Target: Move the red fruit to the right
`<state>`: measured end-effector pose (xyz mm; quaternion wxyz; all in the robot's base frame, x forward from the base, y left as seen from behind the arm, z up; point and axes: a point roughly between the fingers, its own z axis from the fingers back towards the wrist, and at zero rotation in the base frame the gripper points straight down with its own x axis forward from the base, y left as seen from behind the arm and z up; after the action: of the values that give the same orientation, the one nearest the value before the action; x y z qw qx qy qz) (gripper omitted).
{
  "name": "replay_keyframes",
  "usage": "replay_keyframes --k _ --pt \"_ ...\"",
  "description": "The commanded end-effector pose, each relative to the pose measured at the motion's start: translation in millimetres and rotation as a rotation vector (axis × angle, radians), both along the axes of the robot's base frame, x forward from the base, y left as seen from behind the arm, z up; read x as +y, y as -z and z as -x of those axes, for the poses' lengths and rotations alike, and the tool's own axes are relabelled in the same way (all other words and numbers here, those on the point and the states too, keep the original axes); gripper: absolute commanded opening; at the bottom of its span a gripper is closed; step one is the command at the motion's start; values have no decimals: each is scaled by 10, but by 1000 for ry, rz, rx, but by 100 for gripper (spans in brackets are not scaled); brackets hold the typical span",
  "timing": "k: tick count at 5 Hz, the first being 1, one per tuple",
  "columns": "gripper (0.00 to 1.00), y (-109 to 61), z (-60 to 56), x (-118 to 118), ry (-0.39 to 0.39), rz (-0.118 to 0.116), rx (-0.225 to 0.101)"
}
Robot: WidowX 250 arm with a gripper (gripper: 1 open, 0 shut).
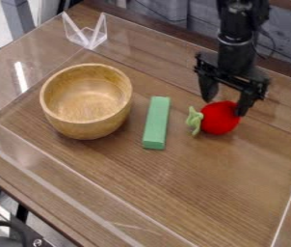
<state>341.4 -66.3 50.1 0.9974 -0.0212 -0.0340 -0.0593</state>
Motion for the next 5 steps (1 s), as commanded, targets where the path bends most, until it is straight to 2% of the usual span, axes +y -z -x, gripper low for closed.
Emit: replay_keyframes --k 1,4,5 --pt "100 -90 -110 -75 1 -2 -41" --pt "100 104 -128 -127 -16 -37 8" --pt "0 105 -118 -130 -24 -56 18"
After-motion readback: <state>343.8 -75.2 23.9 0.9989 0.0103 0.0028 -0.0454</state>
